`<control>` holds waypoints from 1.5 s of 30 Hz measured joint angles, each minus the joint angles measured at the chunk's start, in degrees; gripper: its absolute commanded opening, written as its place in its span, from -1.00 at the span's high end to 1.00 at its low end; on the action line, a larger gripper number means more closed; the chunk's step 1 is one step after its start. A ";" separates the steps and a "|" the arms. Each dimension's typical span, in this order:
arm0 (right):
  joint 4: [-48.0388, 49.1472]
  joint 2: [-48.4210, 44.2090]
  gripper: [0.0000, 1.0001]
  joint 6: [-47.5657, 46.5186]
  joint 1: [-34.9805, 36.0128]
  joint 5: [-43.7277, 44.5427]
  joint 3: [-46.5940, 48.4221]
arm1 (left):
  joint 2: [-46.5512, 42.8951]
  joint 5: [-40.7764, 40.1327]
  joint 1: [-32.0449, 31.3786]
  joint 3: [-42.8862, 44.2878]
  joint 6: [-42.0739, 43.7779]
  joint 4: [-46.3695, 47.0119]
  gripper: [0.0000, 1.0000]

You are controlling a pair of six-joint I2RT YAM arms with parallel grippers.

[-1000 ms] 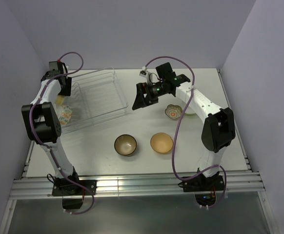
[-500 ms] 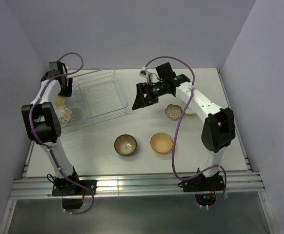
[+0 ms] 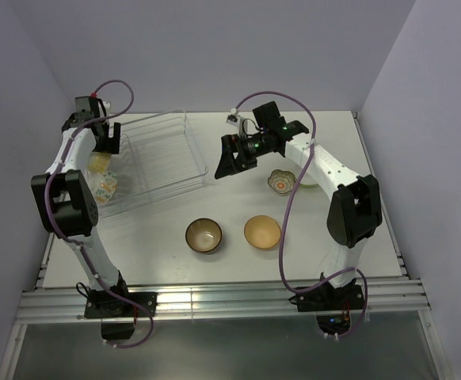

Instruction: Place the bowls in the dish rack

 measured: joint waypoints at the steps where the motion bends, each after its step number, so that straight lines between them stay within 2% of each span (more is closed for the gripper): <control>1: -0.07 0.00 -1.00 -0.09 0.00 0.00 0.02 | -0.44 1.07 0.00 0.07 -0.02 -0.17 -0.99; 6: -1.38 0.00 -0.96 -2.19 0.00 0.98 0.02 | -5.46 8.70 0.02 0.00 -0.26 -0.63 -0.99; 11: -3.82 -0.87 -0.88 -5.88 0.00 4.17 -0.33 | -15.91 17.64 0.02 -1.81 -1.27 1.79 -0.99; 16: -5.86 -3.85 -0.70 -9.25 0.00 7.78 -2.01 | -24.26 28.68 0.04 -2.60 -2.38 3.30 -0.99; 20: -5.42 -7.21 -0.66 -10.21 0.28 10.64 -7.58 | -30.69 37.57 0.04 -9.46 -5.84 6.97 -0.99; 25: -2.51 -7.61 -0.69 -8.46 2.19 15.26 -13.49 | -39.60 46.27 0.04 -22.88 -10.91 11.47 -0.99; 34: 2.08 -5.97 -0.57 -4.57 15.23 25.51 -16.17 | -47.80 51.32 0.00 -32.00 -13.64 13.16 -0.99; 41: 2.78 -0.72 -0.44 -3.87 19.78 29.00 -16.00 | -52.02 52.17 0.00 -36.13 -13.25 12.66 -0.99; 45: 2.99 0.46 -0.19 -3.96 22.10 30.25 -15.82 | -53.00 52.50 0.00 -37.83 -13.27 12.63 -0.99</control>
